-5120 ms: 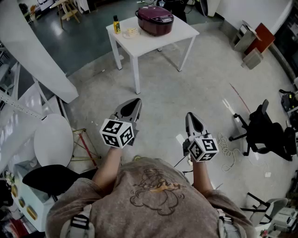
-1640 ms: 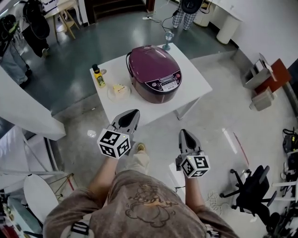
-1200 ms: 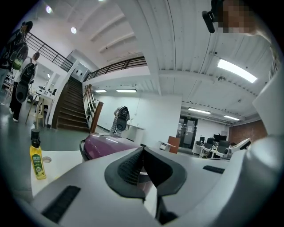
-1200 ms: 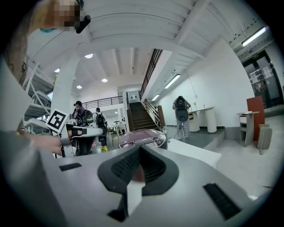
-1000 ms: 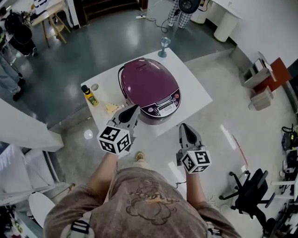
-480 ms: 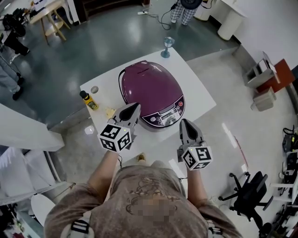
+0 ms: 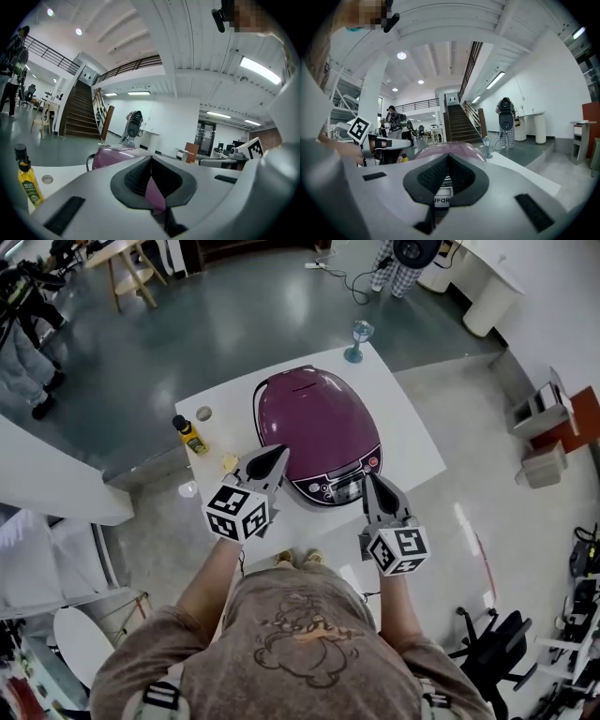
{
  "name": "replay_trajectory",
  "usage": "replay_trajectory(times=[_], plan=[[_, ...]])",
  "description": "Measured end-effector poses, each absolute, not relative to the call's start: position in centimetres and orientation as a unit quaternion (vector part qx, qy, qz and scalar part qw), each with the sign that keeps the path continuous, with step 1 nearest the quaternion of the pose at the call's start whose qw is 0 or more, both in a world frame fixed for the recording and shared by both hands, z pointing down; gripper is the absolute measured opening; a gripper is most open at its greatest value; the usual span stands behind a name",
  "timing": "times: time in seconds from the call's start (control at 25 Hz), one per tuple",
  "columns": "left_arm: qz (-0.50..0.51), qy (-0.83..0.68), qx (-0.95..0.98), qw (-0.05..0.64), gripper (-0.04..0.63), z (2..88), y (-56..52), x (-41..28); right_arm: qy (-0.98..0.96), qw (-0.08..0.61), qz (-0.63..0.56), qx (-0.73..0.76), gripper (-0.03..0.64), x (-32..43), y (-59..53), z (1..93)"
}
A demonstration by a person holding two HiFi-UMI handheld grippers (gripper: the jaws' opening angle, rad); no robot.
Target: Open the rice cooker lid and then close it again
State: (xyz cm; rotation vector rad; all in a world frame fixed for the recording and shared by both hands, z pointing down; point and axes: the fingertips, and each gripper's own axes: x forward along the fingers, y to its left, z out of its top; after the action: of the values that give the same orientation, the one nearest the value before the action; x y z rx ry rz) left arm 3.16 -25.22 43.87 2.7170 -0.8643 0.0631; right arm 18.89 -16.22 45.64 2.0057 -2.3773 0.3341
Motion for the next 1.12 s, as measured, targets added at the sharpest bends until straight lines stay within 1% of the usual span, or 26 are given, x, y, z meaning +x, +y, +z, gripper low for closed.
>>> replay_trajectory(times=[0.44,1.12], plan=[[0.024,-0.331,0.932,0.143,0.021,44.5,-25.9,2.9,-0.79,0.042,0.112,0.601,0.003,18.0,-19.5,46.7],[0.038,-0.358,0.92,0.153,0.021,46.1,-26.1,2.7,-0.815,0.1,0.132,0.556,0.003,17.1,-20.8,48.5]])
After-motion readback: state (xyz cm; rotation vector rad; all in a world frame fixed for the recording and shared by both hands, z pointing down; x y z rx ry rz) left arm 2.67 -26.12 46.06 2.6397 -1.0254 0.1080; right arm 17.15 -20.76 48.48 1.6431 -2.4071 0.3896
